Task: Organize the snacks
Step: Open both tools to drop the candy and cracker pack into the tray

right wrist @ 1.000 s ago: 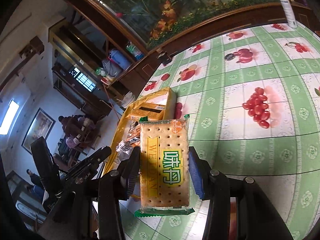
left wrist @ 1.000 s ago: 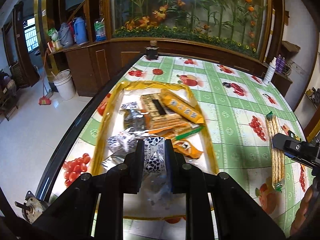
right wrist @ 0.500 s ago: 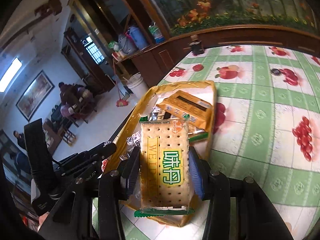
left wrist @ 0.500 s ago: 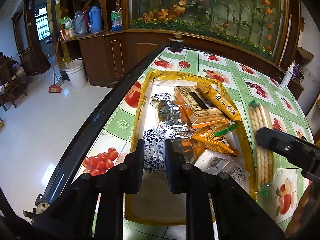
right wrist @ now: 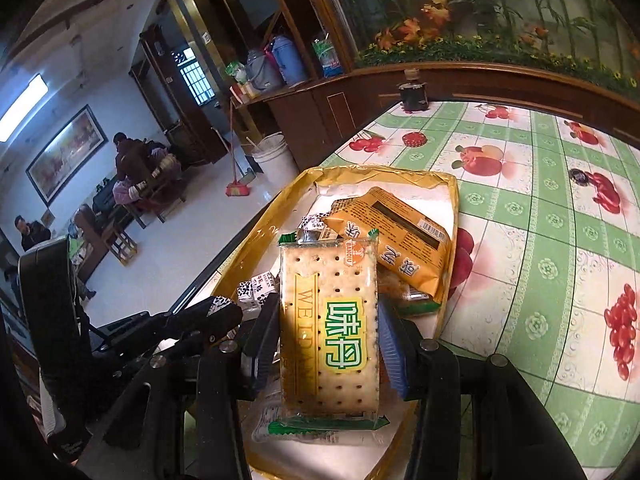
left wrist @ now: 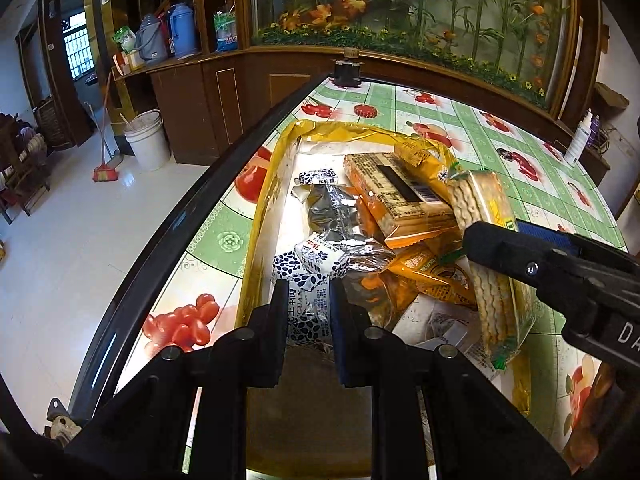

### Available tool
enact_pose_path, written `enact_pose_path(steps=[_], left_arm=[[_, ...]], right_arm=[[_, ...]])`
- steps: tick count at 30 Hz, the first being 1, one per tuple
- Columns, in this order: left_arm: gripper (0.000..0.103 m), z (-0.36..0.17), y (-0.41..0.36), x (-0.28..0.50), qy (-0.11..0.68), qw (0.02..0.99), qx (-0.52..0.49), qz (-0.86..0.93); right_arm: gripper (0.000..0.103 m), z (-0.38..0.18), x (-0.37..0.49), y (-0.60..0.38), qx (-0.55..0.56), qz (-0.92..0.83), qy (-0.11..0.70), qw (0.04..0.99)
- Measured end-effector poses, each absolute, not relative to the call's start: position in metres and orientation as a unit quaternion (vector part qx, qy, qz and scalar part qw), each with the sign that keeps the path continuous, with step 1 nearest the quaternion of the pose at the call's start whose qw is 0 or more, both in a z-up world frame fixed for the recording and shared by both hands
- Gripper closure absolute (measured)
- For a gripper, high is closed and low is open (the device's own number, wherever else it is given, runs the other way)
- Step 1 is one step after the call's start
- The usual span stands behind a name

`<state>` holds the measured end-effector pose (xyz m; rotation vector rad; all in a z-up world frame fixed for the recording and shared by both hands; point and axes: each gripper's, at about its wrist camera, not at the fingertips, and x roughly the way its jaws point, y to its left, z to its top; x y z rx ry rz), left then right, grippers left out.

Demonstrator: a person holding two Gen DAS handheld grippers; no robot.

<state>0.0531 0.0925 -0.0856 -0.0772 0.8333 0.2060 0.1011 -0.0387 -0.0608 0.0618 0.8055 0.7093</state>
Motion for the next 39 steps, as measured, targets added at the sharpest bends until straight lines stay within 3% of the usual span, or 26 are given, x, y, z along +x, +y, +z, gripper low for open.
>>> enact_pose_path(steps=[8,12,14,16,17,18,39], left_arm=[[0.086,-0.094,0.096,0.057,0.415,0.903,-0.042,0.101],[0.076,-0.095,0.100,0.056,0.417,0.902,-0.053,0.100],[0.075,-0.095,0.098,0.056,0.417,0.902,-0.050,0.102],[0.066,-0.094,0.095,0.054,0.414,0.903,-0.047,0.099],[0.052,-0.092,0.094,0.053,0.411,0.905,-0.045,0.101],[0.048,-0.090,0.092,0.051,0.407,0.908,-0.045,0.094],[0.047,-0.058,0.064,0.031,0.370,0.924,-0.021,0.093]], right_arm=[[0.056,-0.070,0.104,-0.023,-0.006,0.341,0.384,0.858],[0.054,-0.071,0.105,-0.026,0.002,0.345,0.382,0.857],[0.042,-0.068,0.104,-0.029,0.003,0.342,0.377,0.861],[0.038,-0.065,0.102,-0.035,0.008,0.338,0.372,0.864],[0.038,-0.063,0.102,-0.039,0.014,0.337,0.371,0.865],[0.038,-0.061,0.101,-0.043,0.021,0.337,0.370,0.865],[0.036,-0.061,0.066,-0.199,0.137,0.231,0.361,0.893]])
